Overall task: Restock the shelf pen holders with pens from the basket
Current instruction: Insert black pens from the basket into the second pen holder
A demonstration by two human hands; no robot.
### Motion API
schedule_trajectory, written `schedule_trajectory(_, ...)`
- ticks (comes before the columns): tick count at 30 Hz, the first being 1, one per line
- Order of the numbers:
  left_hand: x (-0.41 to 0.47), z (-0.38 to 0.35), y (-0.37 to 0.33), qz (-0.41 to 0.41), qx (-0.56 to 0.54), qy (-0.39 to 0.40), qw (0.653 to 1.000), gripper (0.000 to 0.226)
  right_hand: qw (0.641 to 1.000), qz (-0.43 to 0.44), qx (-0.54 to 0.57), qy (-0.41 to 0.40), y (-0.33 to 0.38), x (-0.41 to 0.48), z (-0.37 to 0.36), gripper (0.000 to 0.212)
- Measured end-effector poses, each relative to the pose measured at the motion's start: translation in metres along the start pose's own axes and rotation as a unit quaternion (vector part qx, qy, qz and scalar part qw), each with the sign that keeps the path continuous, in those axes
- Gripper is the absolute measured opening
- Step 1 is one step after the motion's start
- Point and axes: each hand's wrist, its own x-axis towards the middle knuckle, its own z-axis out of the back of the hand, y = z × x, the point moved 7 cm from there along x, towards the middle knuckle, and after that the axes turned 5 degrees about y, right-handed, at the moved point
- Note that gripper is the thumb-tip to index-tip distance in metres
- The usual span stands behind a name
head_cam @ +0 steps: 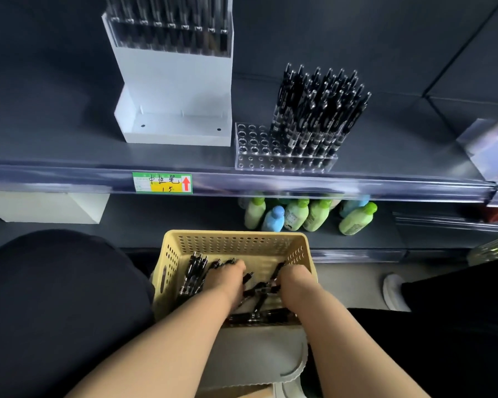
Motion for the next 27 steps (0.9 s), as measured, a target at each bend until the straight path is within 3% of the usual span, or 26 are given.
schedule_trajectory(2,-0.008,0.012,0.001,-0.016,-0.038,-0.038,0.998,0.027,0.999,0.033,-0.014,-0.017,0.005,-0.011,0.01,0.03)
schedule_trajectory(9,-0.055,0.051,-0.002,-0.073,-0.071,-0.125,0.987,0.034,0.972,0.134,0.114,-0.157,0.02,-0.058,0.042,0.02)
schedule_trajectory(12,-0.077,0.074,0.0,-0.074,-0.144,-0.159,0.974,0.038,0.955,0.159,0.162,-0.192,0.028,-0.077,0.045,0.019)
schedule_trajectory(16,-0.111,0.114,-0.007,-0.108,-0.176,-0.197,0.958,0.031,0.911,0.205,0.311,-0.177,0.041,-0.098,0.051,0.017)
schedule_trajectory(18,-0.127,0.146,-0.016,-0.136,-0.184,-0.242,0.943,0.033,0.884,0.228,0.364,-0.186,0.052,-0.109,0.069,0.009)
schedule_trajectory(22,-0.144,0.207,-0.035,-0.18,-0.229,-0.307,0.906,0.032,0.843,0.285,0.388,-0.242,0.073,-0.131,0.127,0.016)
schedule_trajectory(27,-0.14,0.263,-0.056,-0.214,-0.304,-0.354,0.858,0.023,0.814,0.33,0.343,-0.334,0.082,-0.15,0.218,0.005)
